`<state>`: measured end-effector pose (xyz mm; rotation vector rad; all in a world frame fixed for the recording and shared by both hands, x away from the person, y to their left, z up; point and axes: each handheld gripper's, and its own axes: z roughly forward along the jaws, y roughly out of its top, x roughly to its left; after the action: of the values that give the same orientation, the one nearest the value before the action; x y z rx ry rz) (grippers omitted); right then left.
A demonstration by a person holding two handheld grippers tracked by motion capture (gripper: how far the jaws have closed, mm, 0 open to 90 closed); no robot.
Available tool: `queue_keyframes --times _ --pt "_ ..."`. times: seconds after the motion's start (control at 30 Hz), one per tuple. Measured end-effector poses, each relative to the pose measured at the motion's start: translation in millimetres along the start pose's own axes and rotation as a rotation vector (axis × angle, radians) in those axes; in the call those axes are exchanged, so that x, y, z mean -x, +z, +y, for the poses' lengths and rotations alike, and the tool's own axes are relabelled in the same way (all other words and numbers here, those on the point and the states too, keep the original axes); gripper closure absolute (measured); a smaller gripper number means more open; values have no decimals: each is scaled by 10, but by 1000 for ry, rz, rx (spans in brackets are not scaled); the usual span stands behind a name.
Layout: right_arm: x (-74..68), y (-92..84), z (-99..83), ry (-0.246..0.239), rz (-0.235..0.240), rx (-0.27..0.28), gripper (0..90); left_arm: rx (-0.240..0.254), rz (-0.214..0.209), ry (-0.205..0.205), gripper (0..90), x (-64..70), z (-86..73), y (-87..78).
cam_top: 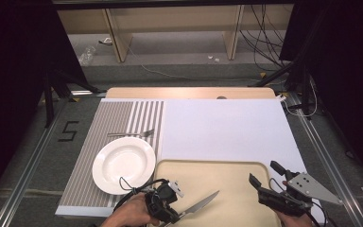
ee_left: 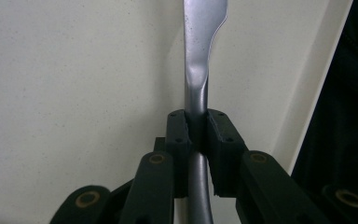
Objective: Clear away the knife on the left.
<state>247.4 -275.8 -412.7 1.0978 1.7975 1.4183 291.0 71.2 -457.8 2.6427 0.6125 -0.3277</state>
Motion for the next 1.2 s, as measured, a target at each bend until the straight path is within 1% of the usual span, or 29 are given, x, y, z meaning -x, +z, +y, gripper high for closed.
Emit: queue_keyframes --times 0.1,0.17,0.23,0.33,0.43,0.53,0.57,0.6,0.63,0.67,0.73,0.8,0.93,1.03,1.13,1.17,1.2 --pt "1 -1 0 1 1 0 190 -8 8 -3 794 -4 -4 15" --pt "0 0 0 1 1 0 190 -18 19 2 794 -5 -8 28" --pt "0 1 0 1 2 0 191 -24 28 -3 793 2 -10 46" --pt "-3 1 0 4 4 -6 193 -35 34 5 792 16 -3 56" --pt "-6 3 -1 5 5 -6 193 -31 48 4 781 34 0 58" --pt "-6 4 -1 -1 5 -8 193 -4 61 9 686 41 7 31" --pt "-8 4 0 2 6 -9 193 13 69 18 657 50 12 12" --pt "-6 5 -1 0 5 -8 193 28 77 18 598 60 17 4" --pt "-6 5 -1 0 5 -8 193 46 95 26 537 72 29 -10" --pt "-6 5 -1 2 6 -9 193 64 104 29 499 85 36 -21" --pt "-6 5 -1 1 5 -8 193 93 111 17 437 104 56 -29" --pt "-8 5 -1 1 6 -7 193 116 114 31 380 129 75 -26" --pt "-8 9 -4 -1 6 -8 193 161 152 53 299 182 106 -15" --pt "-11 11 -4 0 9 -10 194 178 153 60 314 217 125 7" --pt "-14 16 -6 -1 10 -7 195 201 152 80 420 243 134 34" --pt "-14 17 -6 -1 11 -7 195 207 152 99 462 252 136 48" --pt "-15 17 -6 -1 10 -6 195 208 153 105 504 257 137 59"
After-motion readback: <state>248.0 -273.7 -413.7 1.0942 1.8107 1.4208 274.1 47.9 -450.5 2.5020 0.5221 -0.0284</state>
